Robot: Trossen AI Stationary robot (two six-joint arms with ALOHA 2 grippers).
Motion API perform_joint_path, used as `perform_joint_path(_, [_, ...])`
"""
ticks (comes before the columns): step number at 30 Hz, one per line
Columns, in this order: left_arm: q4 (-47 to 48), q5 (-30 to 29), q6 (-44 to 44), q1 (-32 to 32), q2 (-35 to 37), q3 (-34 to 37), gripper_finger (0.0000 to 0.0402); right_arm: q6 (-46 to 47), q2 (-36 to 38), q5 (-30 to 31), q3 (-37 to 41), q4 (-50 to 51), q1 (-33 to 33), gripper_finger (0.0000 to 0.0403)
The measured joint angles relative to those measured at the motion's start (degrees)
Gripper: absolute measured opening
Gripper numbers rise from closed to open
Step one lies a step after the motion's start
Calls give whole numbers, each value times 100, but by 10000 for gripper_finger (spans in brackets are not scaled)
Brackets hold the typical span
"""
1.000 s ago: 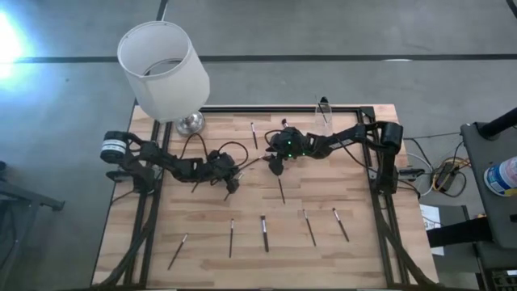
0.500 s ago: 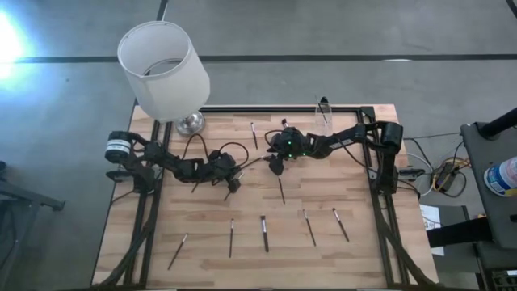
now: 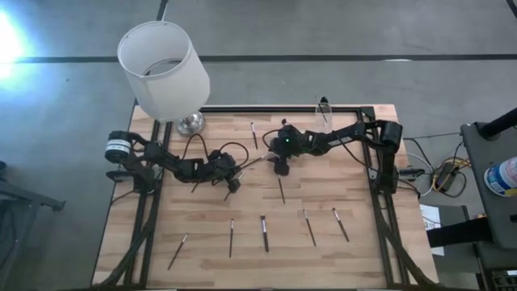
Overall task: Put items in baskets/containers
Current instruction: Put the eyeshadow brush into the transparent organizer
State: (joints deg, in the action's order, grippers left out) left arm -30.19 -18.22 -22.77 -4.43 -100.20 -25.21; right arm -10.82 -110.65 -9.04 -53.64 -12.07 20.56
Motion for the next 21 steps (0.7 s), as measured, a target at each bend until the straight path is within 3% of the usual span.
perform_joint_path(10, [-97, 44, 165, 0, -4, 9, 0, -762, -5, -27, -574, 1359, -3, 164])
perform_joint_path(21, [-145, 78, 275, 0, -7, 11, 0, -995, -404, -254, -1116, 1706, -5, 109])
